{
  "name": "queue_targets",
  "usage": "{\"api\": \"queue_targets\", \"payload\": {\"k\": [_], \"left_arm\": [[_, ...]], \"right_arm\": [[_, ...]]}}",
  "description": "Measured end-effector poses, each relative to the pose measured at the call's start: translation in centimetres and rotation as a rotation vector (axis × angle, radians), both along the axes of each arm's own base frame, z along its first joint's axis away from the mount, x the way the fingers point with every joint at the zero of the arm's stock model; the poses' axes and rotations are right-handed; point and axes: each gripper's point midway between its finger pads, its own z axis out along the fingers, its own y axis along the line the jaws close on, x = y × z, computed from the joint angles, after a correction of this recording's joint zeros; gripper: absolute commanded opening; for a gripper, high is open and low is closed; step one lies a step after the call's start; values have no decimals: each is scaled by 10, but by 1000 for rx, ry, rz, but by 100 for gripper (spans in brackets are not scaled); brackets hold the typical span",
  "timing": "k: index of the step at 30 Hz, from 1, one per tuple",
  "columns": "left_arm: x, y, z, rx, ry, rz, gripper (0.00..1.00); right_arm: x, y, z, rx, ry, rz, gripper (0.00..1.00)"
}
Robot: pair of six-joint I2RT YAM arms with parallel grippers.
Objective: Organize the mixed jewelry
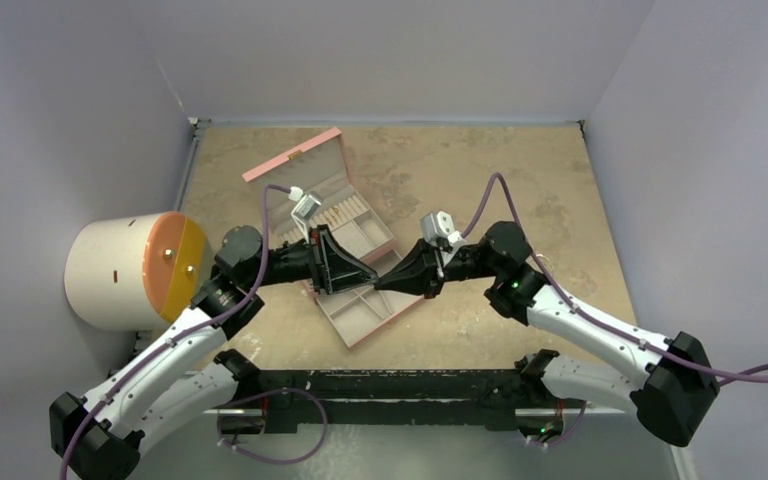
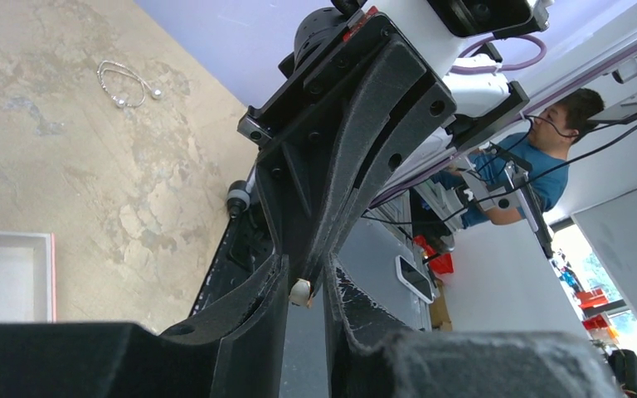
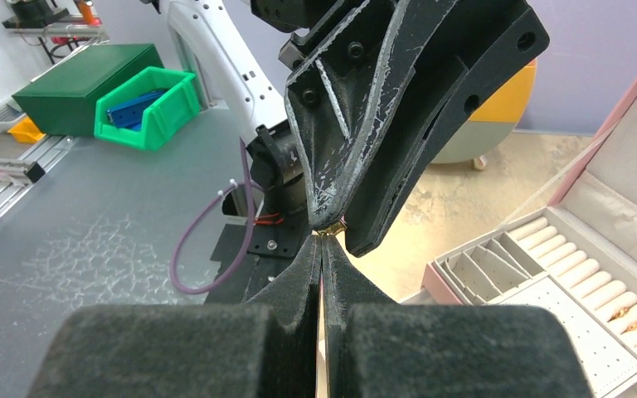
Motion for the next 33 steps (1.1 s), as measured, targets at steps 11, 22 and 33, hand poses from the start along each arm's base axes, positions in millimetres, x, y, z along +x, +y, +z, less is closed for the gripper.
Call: {"api": "queue_targets", "payload": {"k": [11, 22, 33], "left_arm": [[0, 0, 2, -6, -8, -2, 23], [-1, 0, 2, -7, -10, -2, 7], [0, 0, 2, -6, -9, 2, 0]], "right_arm": [[-2, -4, 10, 25, -23, -17, 0], [1, -4, 8, 19, -13, -35, 0], [3, -5, 7, 21, -9, -58, 0]]}}
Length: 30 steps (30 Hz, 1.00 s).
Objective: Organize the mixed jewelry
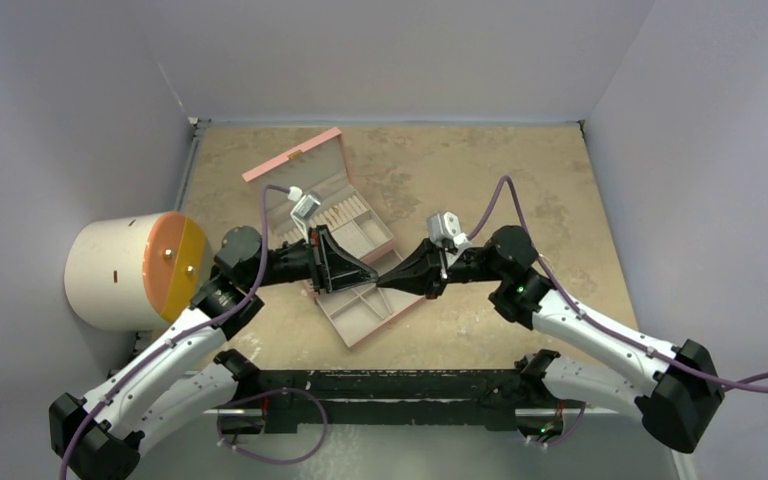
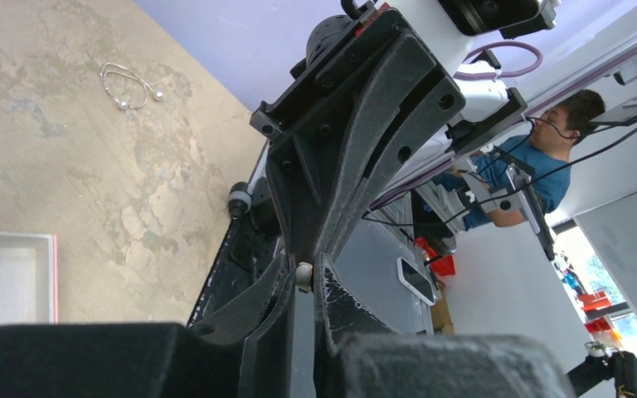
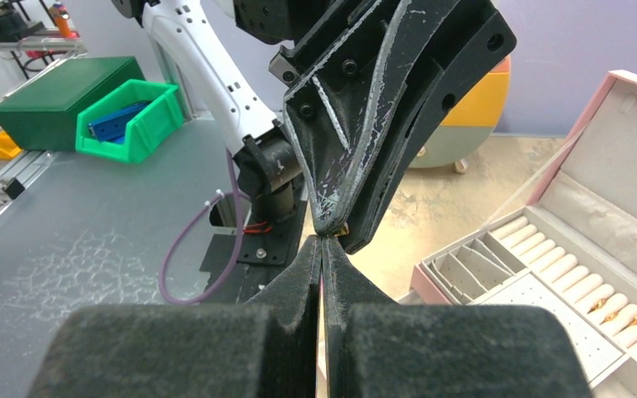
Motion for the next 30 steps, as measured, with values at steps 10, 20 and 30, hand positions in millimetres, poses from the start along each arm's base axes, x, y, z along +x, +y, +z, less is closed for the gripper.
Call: {"api": "queue_targets", "payload": {"k": [10, 20, 30], "left_arm": [[5, 3, -12, 43, 16, 45, 0], [20, 7, -29, 123, 25, 130, 0], [23, 7, -32, 156, 17, 135, 0]], "right_arm": [[-1, -5, -4, -9, 16, -29, 22], [1, -13, 0, -10, 20, -84, 31], [8, -13, -11, -48, 58, -129, 33]]}}
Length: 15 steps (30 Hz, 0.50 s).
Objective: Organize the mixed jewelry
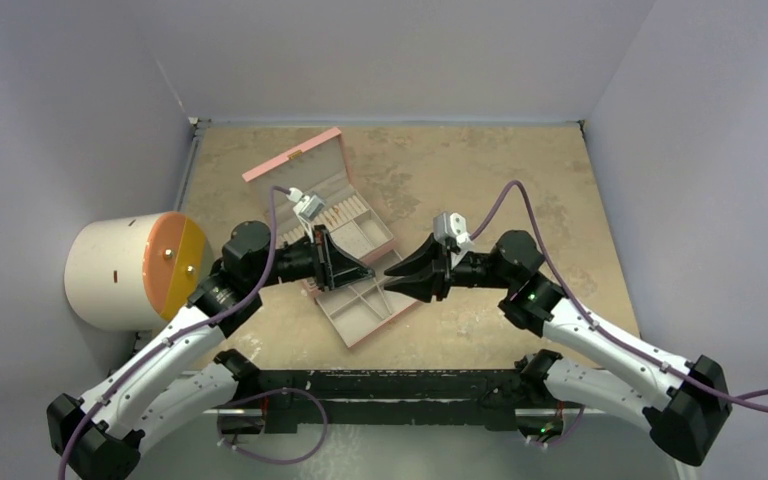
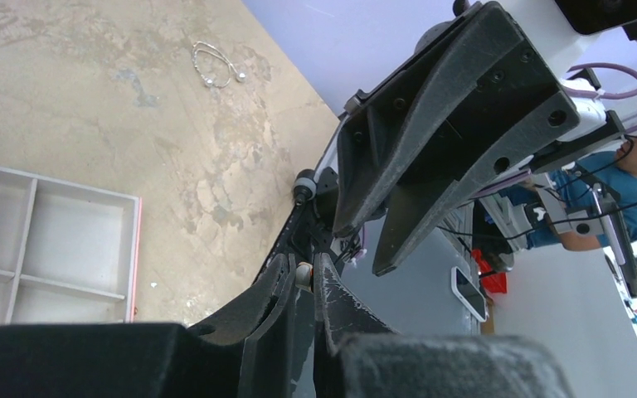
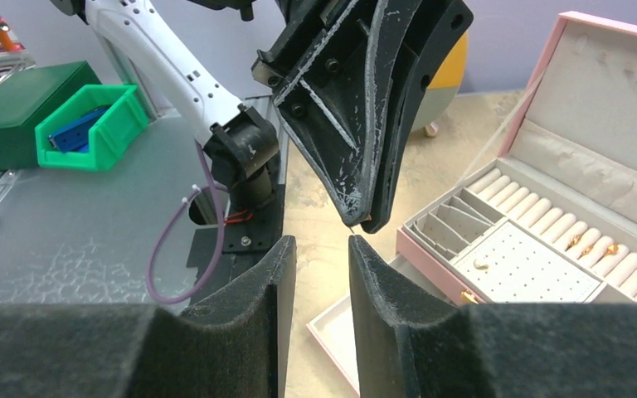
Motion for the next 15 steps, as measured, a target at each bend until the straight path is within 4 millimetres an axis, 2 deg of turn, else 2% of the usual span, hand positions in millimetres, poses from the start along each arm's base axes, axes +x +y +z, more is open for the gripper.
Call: {"api": "queue_targets", "payload": {"k": [11, 15], "left_arm": [[-10, -4, 8, -31, -7, -67, 0], [-12, -5, 12, -45, -17, -80, 0]], "right_arm": [[5, 7, -14, -30, 32, 12, 33], [5, 9, -13, -28, 30, 20, 32]]}}
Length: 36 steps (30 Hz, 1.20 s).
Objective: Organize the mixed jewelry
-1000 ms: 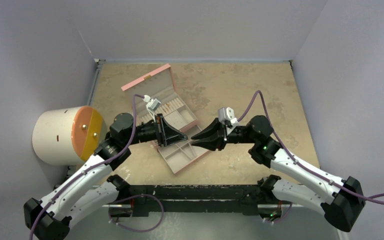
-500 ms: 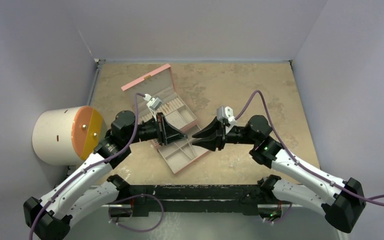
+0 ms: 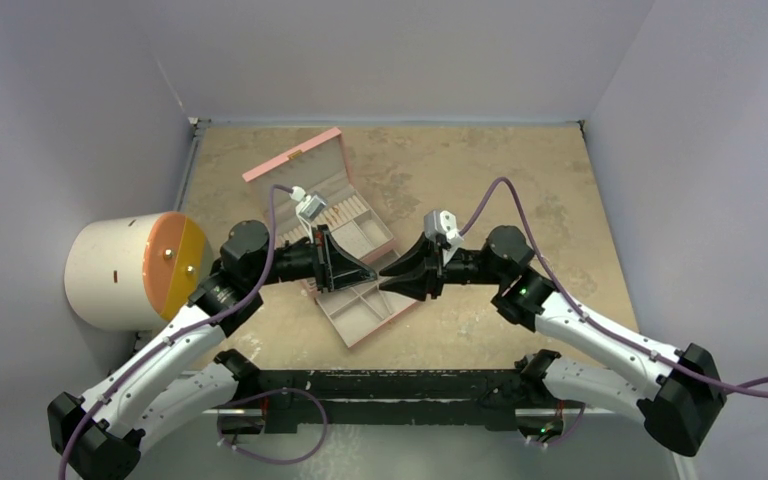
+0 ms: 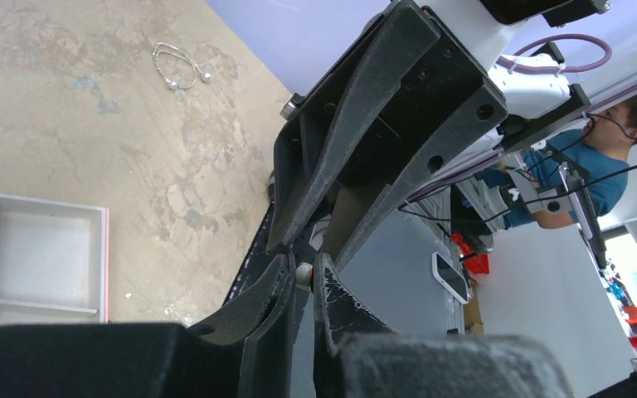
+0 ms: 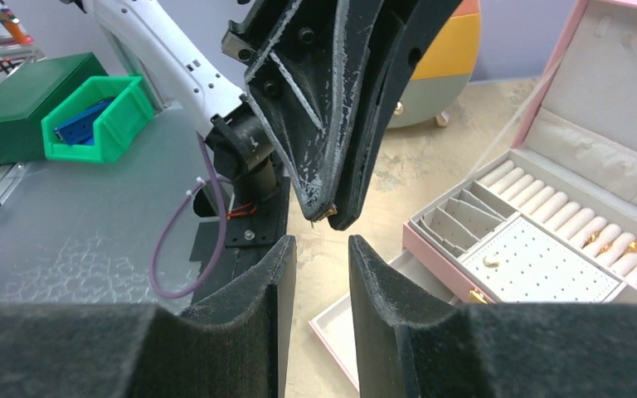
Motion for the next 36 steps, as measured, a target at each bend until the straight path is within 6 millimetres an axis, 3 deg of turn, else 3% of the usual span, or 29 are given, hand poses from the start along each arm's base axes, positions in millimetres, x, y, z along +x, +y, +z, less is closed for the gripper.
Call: {"api": "queue_targets", "payload": {"k": [14, 29, 36], "left_arm": [[-1, 0, 0, -2, 4, -4, 0], [-2, 0, 1, -6, 10, -7, 0], [-3, 0, 1, -8, 16, -11, 0]], "right_arm": [[-8, 4, 8, 18, -17, 37, 26], [-11, 6, 8, 18, -20, 45, 0], [-11, 6, 8, 18, -20, 45, 0]]}}
